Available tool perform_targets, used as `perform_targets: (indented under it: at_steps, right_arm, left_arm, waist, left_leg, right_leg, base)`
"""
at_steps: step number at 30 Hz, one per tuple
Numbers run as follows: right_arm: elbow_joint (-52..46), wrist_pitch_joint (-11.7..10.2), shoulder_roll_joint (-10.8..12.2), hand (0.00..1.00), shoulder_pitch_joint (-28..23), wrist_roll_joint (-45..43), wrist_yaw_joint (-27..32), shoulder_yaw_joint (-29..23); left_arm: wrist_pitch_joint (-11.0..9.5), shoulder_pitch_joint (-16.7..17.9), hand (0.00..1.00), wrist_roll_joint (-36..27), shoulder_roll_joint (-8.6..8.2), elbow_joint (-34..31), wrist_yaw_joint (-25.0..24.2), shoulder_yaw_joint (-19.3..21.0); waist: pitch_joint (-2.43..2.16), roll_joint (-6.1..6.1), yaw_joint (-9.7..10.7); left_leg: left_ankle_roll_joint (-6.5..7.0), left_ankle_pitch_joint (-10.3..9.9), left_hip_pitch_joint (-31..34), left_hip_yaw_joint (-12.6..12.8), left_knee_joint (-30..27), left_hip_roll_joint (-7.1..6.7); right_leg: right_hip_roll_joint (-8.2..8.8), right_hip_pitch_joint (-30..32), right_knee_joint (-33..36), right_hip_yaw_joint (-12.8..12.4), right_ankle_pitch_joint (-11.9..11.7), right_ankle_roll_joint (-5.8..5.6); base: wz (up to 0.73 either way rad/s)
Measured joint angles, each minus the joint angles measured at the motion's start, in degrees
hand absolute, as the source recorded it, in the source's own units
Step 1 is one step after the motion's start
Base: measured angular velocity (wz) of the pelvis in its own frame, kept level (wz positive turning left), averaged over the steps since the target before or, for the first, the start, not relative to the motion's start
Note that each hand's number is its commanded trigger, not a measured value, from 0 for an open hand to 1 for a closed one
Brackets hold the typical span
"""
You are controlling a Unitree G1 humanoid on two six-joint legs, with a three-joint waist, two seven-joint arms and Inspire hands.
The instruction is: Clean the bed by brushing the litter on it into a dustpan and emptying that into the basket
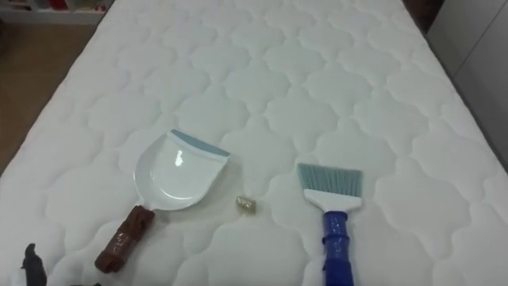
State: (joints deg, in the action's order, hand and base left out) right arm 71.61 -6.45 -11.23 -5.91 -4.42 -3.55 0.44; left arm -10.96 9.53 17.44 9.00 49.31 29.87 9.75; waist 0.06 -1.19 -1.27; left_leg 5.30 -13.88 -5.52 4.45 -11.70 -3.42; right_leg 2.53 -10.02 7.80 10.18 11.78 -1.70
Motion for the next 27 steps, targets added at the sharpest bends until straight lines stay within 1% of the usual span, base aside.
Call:
perform_targets:
  at_steps: [3,5,7,9,10,11,12,13,16,18,20,22,23,25,27]
  right_arm:
    - [0.00,0.00,-0.09,0.00,0.11,-0.16,-0.96,0.03]
    - [-0.10,0.05,-0.12,0.00,0.09,-0.16,-1.00,0.08]
    - [-0.21,0.19,-0.13,0.00,0.06,-0.16,-0.94,0.11]
    - [-0.25,0.23,-0.20,0.00,0.07,-0.14,-0.89,0.11]
    - [-0.33,0.22,-0.20,0.00,0.13,-0.20,-0.88,0.00]
    - [-0.33,0.20,-0.24,0.00,0.16,-0.19,-0.87,-0.01]
    - [-0.34,0.20,-0.24,0.00,0.24,-0.12,-0.83,0.00]
    - [-0.36,0.15,-0.23,0.00,0.34,-0.01,-0.78,0.01]
    - [-0.29,0.13,-0.31,0.00,0.71,0.02,-0.66,0.06]
    - [-0.27,0.13,-0.29,0.00,1.06,0.46,-0.58,0.29]
    - [0.14,0.15,-0.33,0.00,2.01,0.84,-0.28,0.55]
    - [1.25,0.19,-0.34,0.00,2.86,2.10,-0.32,0.63]
    - [2.33,0.36,-0.37,0.00,3.57,3.02,-0.33,0.90]
    - [2.44,0.74,-0.39,0.00,4.53,4.10,-0.28,1.97]
    - [2.79,1.00,-0.40,0.00,5.15,4.56,-0.08,2.68]
  left_arm:
    - [-0.41,-0.07,0.00,-0.21,0.07,-0.95,0.09,-0.94]
    - [-0.43,-0.20,0.00,-2.35,0.27,-1.31,0.09,-2.11]
    - [-0.42,-0.24,0.00,-3.33,0.32,-2.37,0.08,-2.43]
    - [-0.41,-0.68,0.00,-4.04,0.76,-2.78,0.07,-3.48]
    - [-0.41,-0.96,0.00,-3.96,0.92,-3.05,0.06,-3.98]
    - [-0.41,-1.22,0.00,-3.74,0.95,-3.18,0.06,-4.40]
    - [-0.41,-1.40,0.00,-3.78,0.95,-3.17,0.05,-4.52]
    - [-0.41,-1.78,0.00,-4.08,1.01,-3.15,0.06,-4.89]
    - [-0.41,-3.42,0.00,-4.48,1.15,-2.84,-0.15,-6.64]
    - [-0.40,-4.28,0.00,-4.49,1.14,-2.84,-0.36,-6.81]
    - [-0.39,-5.89,0.00,-4.48,1.21,-2.44,-0.36,-6.80]
    - [-0.38,-7.32,0.00,-4.42,1.19,-0.72,-0.36,-6.81]
    - [-0.36,-8.43,0.00,-4.45,1.19,1.02,-0.37,-6.84]
    - [-0.18,-10.12,0.00,-4.45,1.20,2.43,-0.40,-6.89]
    - [-0.16,-11.61,0.00,-4.45,1.17,2.53,-0.41,-7.33]
  waist:
    - [-0.11,-0.07,0.24]
    - [-0.11,-0.05,0.66]
    - [-0.12,-0.05,0.89]
    - [-0.13,0.20,1.05]
    - [-0.28,0.11,1.14]
    - [-0.25,0.42,1.09]
    - [-0.27,0.38,1.18]
    - [-0.19,0.53,1.22]
    - [-0.14,0.60,1.36]
    - [-0.08,0.69,1.58]
    - [0.05,0.89,1.95]
    - [0.08,1.01,2.42]
    - [0.06,1.07,2.39]
    - [0.08,1.07,2.46]
    - [0.25,0.99,2.53]
  left_leg:
    - [0.01,0.01,-0.01,-0.10,-0.02,-0.04]
    - [0.01,0.01,0.07,-0.12,-0.04,-0.03]
    - [0.01,0.01,0.24,-0.12,-0.04,-0.03]
    - [0.01,0.01,0.75,-0.12,-0.10,-0.04]
    - [0.02,0.01,1.29,-0.10,-0.25,-0.04]
    - [0.02,0.02,1.90,-0.09,-0.57,-0.04]
    - [0.02,0.02,2.11,-0.07,-0.63,-0.04]
    - [0.01,0.02,2.70,-0.06,-0.87,-0.02]
    - [0.01,0.12,3.83,-0.02,-1.17,-0.02]
    - [-0.01,0.30,4.56,0.00,-1.19,-0.01]
    - [-0.01,0.49,6.09,0.00,-1.57,0.02]
    - [-0.01,0.53,6.87,0.03,-1.75,0.03]
    - [-0.01,0.54,7.34,0.13,-1.82,0.11]
    - [-0.01,0.61,8.83,0.14,-2.28,0.34]
    - [-0.01,0.63,10.52,0.15,-3.07,0.60]
  right_leg:
    - [0.02,-0.01,-0.02,-0.18,0.00,0.00]
    - [0.01,0.10,-0.04,-0.33,0.00,0.00]
    - [0.01,0.30,-0.05,-0.51,0.00,0.00]
    - [0.03,0.71,-0.03,-0.45,0.00,0.00]
    - [0.04,1.21,-0.03,-0.47,0.00,0.00]
    - [0.06,1.70,-0.02,-0.50,0.00,0.00]
    - [0.07,1.92,0.00,-0.48,0.00,0.00]
    - [0.08,2.31,-0.04,-0.34,0.00,0.00]
    - [0.14,3.34,-0.04,-0.05,0.00,0.00]
    - [0.24,4.09,0.09,-0.03,-0.02,0.04]
    - [0.22,5.44,0.19,-0.09,-0.13,0.22]
    - [0.16,6.26,0.37,-0.07,-0.15,0.25]
    - [0.14,6.99,0.79,-0.08,-0.15,0.25]
    - [0.09,8.68,1.79,0.14,-0.16,0.28]
    - [0.01,10.69,2.89,0.32,-0.21,0.35]
  base:
    - [0.00]
    - [0.00]
    - [0.00]
    - [0.00]
    - [0.00]
    - [0.00]
    - [0.00]
    - [0.00]
    - [0.00]
    - [0.00]
    - [0.00]
    - [0.00]
    - [-0.03]
    - [0.00]
    - [0.00]
